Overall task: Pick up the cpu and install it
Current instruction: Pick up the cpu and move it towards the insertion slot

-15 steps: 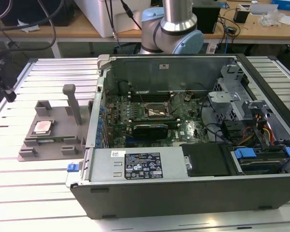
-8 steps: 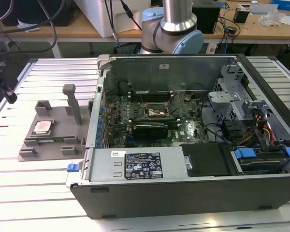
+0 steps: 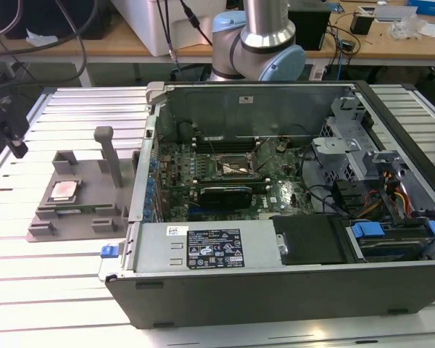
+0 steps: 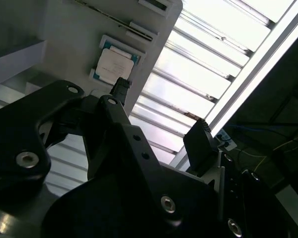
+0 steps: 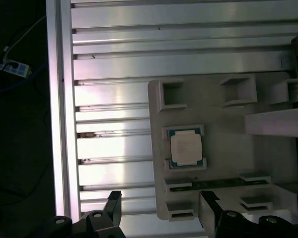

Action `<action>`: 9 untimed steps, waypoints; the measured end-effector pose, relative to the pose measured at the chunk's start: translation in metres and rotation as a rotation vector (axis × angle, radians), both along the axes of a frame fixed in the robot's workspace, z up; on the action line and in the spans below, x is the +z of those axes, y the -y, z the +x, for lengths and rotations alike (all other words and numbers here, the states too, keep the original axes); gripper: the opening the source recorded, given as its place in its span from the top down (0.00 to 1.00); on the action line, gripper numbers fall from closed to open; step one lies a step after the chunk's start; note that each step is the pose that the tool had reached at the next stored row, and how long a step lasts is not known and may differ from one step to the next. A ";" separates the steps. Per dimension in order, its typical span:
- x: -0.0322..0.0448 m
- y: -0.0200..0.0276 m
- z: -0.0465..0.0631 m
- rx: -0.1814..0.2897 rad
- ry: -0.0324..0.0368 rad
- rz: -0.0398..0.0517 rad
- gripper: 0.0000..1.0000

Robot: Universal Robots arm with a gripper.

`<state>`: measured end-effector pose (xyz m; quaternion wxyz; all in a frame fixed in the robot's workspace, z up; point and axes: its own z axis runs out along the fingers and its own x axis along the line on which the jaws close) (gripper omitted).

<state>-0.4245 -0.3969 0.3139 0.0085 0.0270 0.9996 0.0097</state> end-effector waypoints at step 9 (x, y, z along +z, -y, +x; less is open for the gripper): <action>-0.0065 0.0000 0.000 0.000 0.0000 0.0000 0.28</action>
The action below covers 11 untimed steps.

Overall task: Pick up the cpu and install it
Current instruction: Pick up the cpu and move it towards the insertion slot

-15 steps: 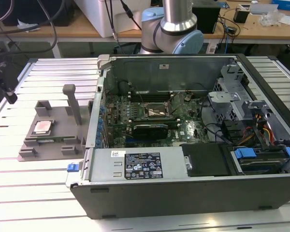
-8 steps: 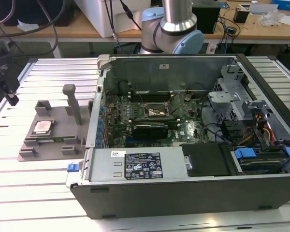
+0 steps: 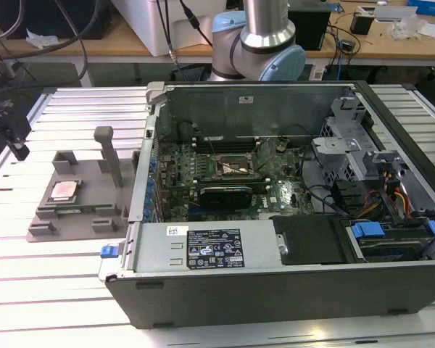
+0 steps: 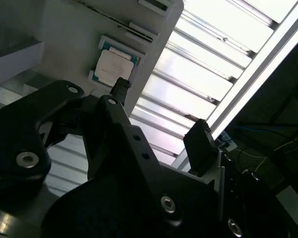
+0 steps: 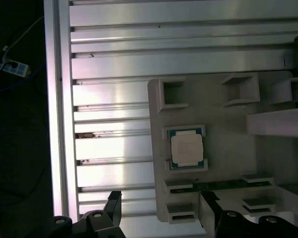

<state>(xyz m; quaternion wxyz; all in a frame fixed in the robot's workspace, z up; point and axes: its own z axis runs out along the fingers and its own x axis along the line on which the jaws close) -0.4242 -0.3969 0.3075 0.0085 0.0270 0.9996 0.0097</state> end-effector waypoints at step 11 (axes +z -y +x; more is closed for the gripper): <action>-0.0117 0.0000 0.000 0.000 0.0000 0.0000 0.28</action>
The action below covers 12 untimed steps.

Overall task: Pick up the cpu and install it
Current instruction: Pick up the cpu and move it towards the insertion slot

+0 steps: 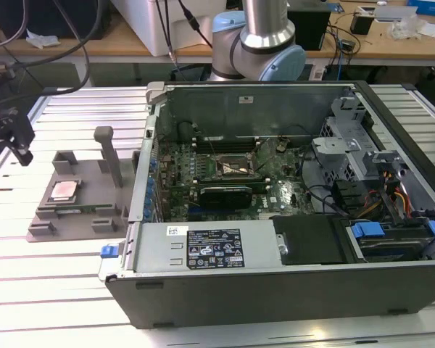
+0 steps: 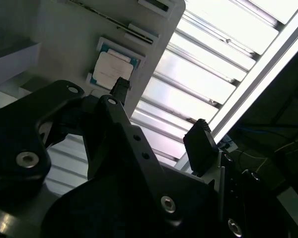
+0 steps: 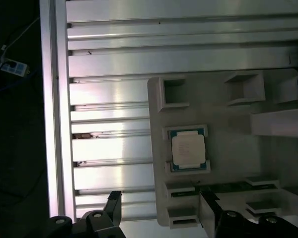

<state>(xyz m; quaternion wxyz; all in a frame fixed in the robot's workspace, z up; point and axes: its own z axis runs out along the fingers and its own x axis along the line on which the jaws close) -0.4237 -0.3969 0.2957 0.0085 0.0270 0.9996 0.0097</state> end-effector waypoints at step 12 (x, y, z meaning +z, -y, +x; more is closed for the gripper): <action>-0.0132 0.0000 0.000 0.000 0.0000 0.0000 0.28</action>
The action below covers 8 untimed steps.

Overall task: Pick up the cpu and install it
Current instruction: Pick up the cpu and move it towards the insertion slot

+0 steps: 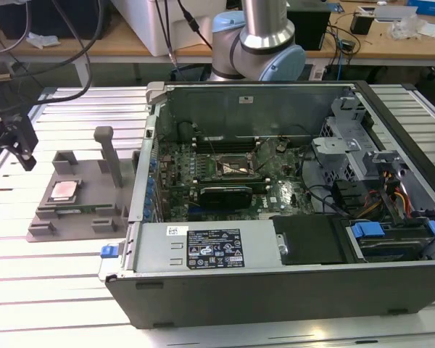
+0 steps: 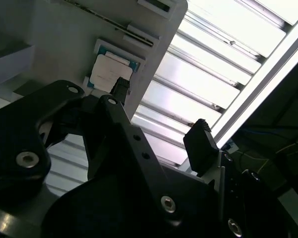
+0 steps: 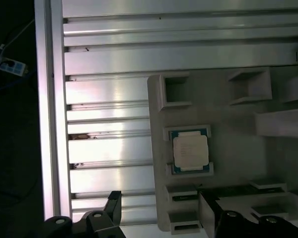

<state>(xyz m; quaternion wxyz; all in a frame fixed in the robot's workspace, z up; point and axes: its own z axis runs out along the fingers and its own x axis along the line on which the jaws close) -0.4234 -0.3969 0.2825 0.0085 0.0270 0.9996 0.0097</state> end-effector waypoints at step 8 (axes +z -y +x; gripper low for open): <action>-0.0087 0.0000 0.000 0.000 -0.0001 0.0000 0.28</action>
